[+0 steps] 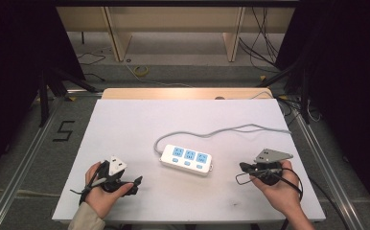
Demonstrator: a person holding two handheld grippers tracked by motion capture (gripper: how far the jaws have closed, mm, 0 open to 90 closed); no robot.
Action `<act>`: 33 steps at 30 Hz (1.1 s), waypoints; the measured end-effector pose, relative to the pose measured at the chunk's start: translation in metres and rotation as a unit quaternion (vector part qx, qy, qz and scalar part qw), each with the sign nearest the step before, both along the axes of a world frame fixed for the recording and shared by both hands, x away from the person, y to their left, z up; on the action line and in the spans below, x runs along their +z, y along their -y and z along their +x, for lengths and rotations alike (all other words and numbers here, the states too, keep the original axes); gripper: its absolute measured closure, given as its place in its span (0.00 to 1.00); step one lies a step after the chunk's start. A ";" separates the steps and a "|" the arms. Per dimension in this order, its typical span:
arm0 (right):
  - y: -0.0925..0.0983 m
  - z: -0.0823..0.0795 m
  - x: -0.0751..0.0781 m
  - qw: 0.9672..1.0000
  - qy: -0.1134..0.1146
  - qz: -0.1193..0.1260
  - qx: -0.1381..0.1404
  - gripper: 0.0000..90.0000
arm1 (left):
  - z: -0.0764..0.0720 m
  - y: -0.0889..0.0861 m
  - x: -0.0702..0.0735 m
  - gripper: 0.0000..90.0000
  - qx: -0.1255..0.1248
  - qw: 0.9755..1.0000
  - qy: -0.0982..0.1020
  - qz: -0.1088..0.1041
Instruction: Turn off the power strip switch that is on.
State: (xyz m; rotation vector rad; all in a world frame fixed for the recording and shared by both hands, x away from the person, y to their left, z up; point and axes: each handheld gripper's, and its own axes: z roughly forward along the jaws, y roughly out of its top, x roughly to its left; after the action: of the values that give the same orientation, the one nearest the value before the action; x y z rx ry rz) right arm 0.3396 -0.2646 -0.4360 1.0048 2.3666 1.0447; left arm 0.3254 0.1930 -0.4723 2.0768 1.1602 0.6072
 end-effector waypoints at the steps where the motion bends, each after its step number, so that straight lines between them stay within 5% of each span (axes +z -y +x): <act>1: -0.001 0.001 0.001 1.000 0.000 -0.002 0.002 1.00 | 0.000 0.000 0.000 0.10 -0.001 1.000 -0.001 0.001; 33: -0.020 0.011 0.010 1.000 -0.014 -0.018 0.016 1.00 | 0.000 0.000 0.001 0.10 0.000 1.000 0.002 0.001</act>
State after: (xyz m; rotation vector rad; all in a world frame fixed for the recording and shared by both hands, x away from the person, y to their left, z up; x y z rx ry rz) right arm 0.3509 -0.2447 -0.4260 0.9777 2.4225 1.0018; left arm 0.3252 0.1933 -0.4716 2.0763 1.1585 0.6120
